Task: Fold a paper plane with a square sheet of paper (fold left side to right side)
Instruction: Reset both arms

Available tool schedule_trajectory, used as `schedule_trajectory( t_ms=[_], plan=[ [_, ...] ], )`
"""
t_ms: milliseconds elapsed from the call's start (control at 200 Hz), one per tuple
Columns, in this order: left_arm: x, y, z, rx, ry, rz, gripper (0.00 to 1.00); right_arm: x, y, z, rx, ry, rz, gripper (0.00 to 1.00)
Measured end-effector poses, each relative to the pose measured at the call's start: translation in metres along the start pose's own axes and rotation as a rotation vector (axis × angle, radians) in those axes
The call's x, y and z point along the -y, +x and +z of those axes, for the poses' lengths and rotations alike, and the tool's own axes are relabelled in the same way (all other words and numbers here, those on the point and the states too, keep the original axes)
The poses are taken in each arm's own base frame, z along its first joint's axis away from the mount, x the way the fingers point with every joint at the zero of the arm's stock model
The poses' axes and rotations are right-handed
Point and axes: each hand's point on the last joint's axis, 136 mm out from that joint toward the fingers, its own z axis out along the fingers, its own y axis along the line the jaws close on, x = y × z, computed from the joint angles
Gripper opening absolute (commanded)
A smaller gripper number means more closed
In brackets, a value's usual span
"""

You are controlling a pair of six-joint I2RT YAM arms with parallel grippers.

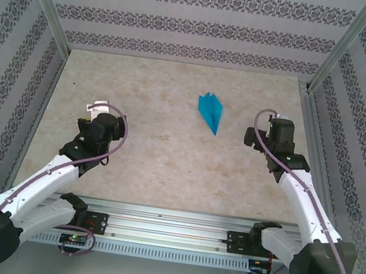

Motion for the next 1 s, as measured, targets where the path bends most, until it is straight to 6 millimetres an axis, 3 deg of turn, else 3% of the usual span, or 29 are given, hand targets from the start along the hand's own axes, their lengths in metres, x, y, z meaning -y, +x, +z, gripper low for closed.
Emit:
schedule_trajectory(
  t_ms=[155, 385, 460, 599, 869, 944, 999],
  plan=[
    [-0.01, 0.012, 0.018, 0.022, -0.076, 0.134, 1.0, 0.037, 0.033, 0.029, 0.003, 0.084, 0.049, 0.98],
    [-0.029, 0.029, 0.053, 0.003, -0.147, 0.197, 1.0, 0.07, 0.044, 0.078, 0.023, 0.121, 0.137, 0.98],
    [-0.033, 0.045, 0.063, -0.009, -0.138, 0.215, 1.0, 0.067, 0.042, 0.087, 0.038, 0.094, 0.142, 0.98],
    [-0.033, 0.068, 0.074, -0.021, -0.075, 0.244, 1.0, 0.055, 0.015, 0.092, 0.183, 0.022, 0.139, 0.98],
    [-0.022, 0.038, 0.087, 0.131, 0.051, 0.186, 1.0, 0.009, -0.017, 0.088, 0.371, -0.071, -0.025, 0.98],
    [-0.019, 0.039, 0.093, 0.133, 0.086, 0.182, 1.0, 0.01, -0.012, 0.093, 0.417, -0.065, -0.037, 0.98],
    [-0.017, 0.04, 0.097, 0.135, 0.11, 0.178, 1.0, 0.016, 0.007, 0.098, 0.398, -0.045, -0.036, 0.98]
  ],
)
